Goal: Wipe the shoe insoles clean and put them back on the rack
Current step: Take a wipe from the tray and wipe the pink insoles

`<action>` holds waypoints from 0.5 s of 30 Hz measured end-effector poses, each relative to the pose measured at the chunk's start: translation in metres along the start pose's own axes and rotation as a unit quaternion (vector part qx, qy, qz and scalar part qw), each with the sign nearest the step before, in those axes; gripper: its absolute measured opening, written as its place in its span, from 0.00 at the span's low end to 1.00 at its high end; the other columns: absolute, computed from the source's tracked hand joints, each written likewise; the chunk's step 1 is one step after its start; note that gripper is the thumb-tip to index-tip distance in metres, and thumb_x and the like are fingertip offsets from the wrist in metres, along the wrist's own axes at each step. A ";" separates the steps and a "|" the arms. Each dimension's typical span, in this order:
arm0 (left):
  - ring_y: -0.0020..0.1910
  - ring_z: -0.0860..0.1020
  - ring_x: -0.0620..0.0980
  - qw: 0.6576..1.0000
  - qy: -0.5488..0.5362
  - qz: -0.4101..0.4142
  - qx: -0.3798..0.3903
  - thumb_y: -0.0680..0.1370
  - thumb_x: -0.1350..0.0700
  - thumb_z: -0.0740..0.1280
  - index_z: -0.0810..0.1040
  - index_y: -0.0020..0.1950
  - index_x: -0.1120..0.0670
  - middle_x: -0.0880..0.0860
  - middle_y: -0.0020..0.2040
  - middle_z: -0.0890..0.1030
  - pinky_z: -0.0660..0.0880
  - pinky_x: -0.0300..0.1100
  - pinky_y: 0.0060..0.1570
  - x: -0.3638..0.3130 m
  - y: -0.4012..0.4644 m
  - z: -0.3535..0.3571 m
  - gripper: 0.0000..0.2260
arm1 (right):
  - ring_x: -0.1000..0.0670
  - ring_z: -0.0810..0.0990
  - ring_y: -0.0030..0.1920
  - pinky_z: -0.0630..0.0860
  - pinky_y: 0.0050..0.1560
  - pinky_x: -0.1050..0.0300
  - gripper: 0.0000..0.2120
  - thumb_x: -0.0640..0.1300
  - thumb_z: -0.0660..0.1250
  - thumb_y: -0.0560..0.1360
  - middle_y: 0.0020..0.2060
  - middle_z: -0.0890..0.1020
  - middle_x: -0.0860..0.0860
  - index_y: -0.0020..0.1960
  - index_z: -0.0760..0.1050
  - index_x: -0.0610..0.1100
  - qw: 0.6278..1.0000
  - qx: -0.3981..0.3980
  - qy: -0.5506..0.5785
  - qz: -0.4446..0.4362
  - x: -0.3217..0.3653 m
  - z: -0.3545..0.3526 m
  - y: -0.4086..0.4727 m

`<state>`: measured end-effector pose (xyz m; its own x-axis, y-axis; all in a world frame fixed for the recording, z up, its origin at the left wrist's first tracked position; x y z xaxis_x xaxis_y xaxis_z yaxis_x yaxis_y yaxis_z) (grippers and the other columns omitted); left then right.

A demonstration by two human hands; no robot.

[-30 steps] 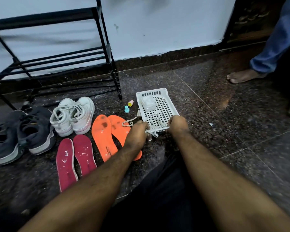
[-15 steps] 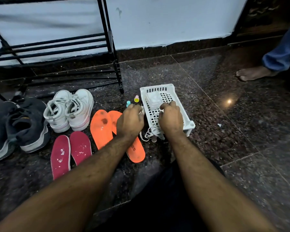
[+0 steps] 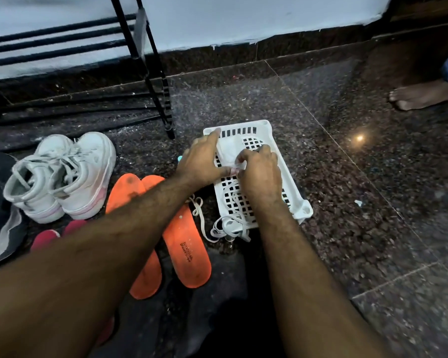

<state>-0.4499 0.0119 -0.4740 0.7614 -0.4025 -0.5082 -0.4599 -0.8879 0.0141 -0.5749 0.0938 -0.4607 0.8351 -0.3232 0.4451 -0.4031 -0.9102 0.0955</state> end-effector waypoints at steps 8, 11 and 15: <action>0.70 0.70 0.53 0.996 -0.083 0.001 -0.025 0.58 0.30 0.72 0.61 0.78 0.54 0.53 0.70 0.72 0.66 0.56 0.70 -0.016 -0.029 0.026 0.54 | 0.45 0.78 0.55 0.76 0.60 0.48 0.09 0.39 0.68 0.77 0.57 0.75 0.45 0.55 0.80 0.46 1.000 0.006 -0.022 0.019 -0.016 -0.041 0.004; 0.71 0.68 0.51 0.992 -0.121 -0.009 -0.021 0.57 0.29 0.71 0.61 0.78 0.53 0.51 0.71 0.70 0.65 0.57 0.71 -0.020 -0.043 0.032 0.54 | 0.44 0.78 0.56 0.75 0.56 0.50 0.10 0.43 0.67 0.79 0.58 0.76 0.44 0.59 0.78 0.44 0.999 -0.044 0.015 0.016 -0.010 -0.045 0.007; 0.71 0.68 0.49 0.985 -0.170 -0.024 -0.002 0.55 0.27 0.69 0.63 0.77 0.51 0.50 0.70 0.69 0.64 0.57 0.72 -0.021 -0.048 0.032 0.55 | 0.43 0.74 0.63 0.74 0.61 0.47 0.19 0.42 0.67 0.79 0.63 0.73 0.44 0.69 0.73 0.48 1.000 -0.003 0.016 0.005 -0.006 -0.030 0.011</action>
<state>-0.4585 0.0697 -0.4911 0.5846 -0.2625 -0.7677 -0.4253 -0.9049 -0.0145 -0.5958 0.0937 -0.4361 0.8192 -0.3236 0.4736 -0.4135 -0.9053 0.0967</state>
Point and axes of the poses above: each hand's wrist, its own y-axis towards the middle knuckle, its own z-axis out of the palm, x = y × z, the point moved 6 cm from there along y, towards the middle knuckle
